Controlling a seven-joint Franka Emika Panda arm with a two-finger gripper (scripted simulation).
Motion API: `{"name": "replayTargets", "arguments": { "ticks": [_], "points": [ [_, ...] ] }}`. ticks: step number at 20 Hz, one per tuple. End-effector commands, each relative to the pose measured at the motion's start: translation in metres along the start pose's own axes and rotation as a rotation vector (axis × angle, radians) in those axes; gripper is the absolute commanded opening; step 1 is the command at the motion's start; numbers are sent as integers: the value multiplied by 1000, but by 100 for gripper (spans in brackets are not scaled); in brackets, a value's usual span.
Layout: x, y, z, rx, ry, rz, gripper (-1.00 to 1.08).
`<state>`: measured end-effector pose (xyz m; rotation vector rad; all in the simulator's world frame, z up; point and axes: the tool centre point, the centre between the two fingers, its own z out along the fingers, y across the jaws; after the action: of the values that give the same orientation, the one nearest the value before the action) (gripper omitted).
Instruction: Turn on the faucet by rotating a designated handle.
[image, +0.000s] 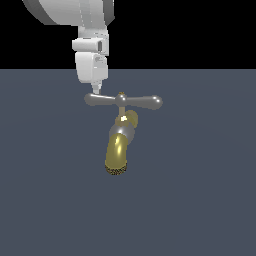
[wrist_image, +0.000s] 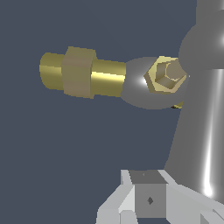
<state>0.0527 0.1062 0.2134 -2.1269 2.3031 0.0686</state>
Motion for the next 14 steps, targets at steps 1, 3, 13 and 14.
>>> {"name": "replayTargets", "arguments": {
  "ticks": [1,3,13,14],
  "points": [
    [-2,-5,6,12,13,35,-100],
    [-4,-8,9,19,21,54,-100],
    [-6,-12,15,30,33,84,-100],
    [-6,-11,15,29,33,82,-100]
  ]
}}
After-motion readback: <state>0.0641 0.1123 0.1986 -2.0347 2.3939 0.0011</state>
